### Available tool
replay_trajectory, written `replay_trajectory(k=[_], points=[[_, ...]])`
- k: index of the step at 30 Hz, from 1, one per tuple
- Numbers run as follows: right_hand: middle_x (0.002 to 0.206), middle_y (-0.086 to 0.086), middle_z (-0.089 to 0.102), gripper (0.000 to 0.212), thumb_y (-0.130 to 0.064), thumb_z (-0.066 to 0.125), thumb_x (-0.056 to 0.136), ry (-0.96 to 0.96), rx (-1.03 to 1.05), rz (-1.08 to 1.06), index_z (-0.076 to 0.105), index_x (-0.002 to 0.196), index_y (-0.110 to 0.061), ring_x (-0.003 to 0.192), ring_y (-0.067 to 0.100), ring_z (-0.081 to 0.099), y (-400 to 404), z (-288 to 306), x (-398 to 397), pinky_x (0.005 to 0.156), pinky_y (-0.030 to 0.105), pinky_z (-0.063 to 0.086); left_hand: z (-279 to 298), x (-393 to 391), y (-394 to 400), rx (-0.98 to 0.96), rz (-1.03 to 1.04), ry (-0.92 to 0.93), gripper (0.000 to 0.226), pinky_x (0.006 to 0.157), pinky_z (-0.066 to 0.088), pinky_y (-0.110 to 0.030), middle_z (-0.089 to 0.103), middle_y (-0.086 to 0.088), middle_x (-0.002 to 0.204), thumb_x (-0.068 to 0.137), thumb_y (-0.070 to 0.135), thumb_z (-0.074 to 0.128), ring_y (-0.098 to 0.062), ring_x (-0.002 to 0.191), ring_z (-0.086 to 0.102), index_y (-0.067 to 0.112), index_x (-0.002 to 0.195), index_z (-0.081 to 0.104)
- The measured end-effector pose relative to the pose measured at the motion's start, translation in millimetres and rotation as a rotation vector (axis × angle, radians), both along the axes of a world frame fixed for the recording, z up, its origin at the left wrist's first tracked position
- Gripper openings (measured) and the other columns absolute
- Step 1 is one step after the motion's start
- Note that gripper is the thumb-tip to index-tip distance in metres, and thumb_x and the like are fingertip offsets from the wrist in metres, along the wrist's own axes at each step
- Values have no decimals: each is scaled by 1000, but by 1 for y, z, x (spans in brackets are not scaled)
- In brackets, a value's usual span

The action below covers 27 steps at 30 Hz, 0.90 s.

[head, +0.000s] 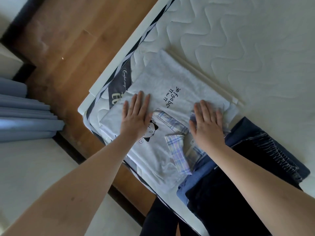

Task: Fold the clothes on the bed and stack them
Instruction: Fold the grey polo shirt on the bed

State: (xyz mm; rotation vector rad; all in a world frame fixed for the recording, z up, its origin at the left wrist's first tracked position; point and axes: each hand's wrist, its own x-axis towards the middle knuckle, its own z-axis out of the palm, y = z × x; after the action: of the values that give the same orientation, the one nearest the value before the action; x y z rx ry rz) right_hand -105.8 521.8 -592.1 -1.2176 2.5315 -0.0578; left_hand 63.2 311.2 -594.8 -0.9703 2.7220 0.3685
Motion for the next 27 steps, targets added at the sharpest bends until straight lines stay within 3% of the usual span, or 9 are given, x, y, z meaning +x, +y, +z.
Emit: replay_trajectory(k=[10, 14, 17, 23, 27], points=[[162, 2, 12, 59, -38, 37, 101, -14, -186, 274, 22, 154, -15, 150, 20, 11, -131, 16, 39, 120, 41, 4, -1, 84, -13, -124, 291, -54, 68, 122, -5, -45, -14, 2, 163, 101, 59, 10, -12, 147, -20, 26, 154, -17], [163, 0, 9, 60, -41, 33, 101, 17, -160, 331, 19, 155, -18, 150, 19, 8, -176, 9, 49, 120, 40, 1, -5, 75, -14, -188, 255, -12, 69, 122, 1, -48, 3, -8, 164, 101, 56, 19, -24, 151, 2, 20, 157, 0], [162, -2, 11, 60, -47, 31, 101, 54, -116, 411, 20, 155, -22, 150, 17, 8, -188, -4, 47, 122, 39, 4, -12, 64, -13, -162, 158, 19, 68, 121, 9, -48, 2, -10, 164, 100, 54, 17, -26, 151, 6, 20, 157, 1], [156, -2, 30, 64, -59, 32, 98, 143, -194, 380, 35, 150, -22, 145, 14, 26, -183, -22, 14, 117, 39, 27, -26, 72, -9, -126, 171, 32, 72, 122, 11, -45, 2, -10, 164, 99, 58, 19, -25, 151, 6, 18, 157, 1], [161, 0, 17, 62, -55, 26, 101, 129, -157, 243, 22, 154, -24, 149, 17, 14, -182, -25, -13, 120, 39, 14, -28, 78, -2, -142, 181, 16, 74, 122, 13, -46, 2, -13, 163, 100, 56, 18, -27, 151, 4, 11, 156, 3]])
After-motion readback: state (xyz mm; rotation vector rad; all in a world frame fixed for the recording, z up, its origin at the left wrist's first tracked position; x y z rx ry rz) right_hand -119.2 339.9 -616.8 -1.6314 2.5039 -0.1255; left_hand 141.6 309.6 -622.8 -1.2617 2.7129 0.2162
